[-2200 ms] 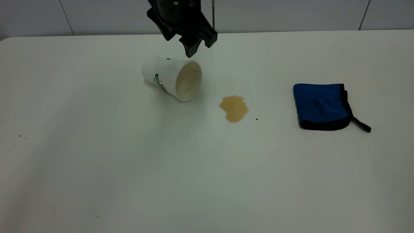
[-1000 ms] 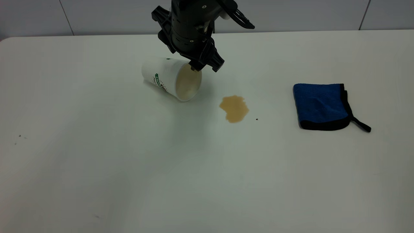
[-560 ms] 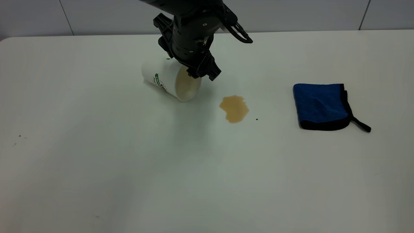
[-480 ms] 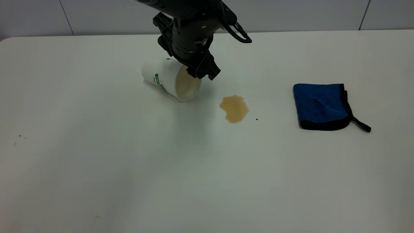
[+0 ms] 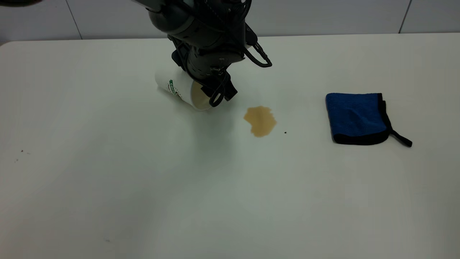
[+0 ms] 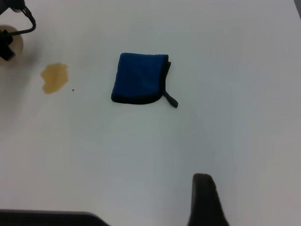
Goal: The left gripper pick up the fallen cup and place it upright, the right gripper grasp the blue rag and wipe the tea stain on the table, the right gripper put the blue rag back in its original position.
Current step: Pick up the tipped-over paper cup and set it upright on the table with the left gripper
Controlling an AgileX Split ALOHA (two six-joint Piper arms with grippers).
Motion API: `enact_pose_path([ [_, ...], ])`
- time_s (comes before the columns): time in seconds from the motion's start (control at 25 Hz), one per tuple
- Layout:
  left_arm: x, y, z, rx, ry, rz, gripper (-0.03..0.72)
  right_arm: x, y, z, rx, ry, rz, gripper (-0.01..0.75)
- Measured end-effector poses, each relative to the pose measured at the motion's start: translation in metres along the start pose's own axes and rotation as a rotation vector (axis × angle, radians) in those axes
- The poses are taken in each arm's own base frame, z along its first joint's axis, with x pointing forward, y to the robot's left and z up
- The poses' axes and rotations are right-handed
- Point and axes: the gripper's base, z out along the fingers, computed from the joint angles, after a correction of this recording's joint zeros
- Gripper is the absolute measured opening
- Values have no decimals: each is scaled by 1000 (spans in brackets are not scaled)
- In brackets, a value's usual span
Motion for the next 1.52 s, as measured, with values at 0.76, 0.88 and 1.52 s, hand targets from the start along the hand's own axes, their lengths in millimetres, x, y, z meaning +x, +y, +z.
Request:
enact_pose_path([
  [0.76,0,14,-2,-133,20,16,49,0,0,0,0,0,0,532],
  [0.88,-4,24,-16,-65,64,36,24,0,0,0,0,0,0,532],
  [1.52,24,142,-13,616,201,-374,6,0,0,0,0,0,0,532],
])
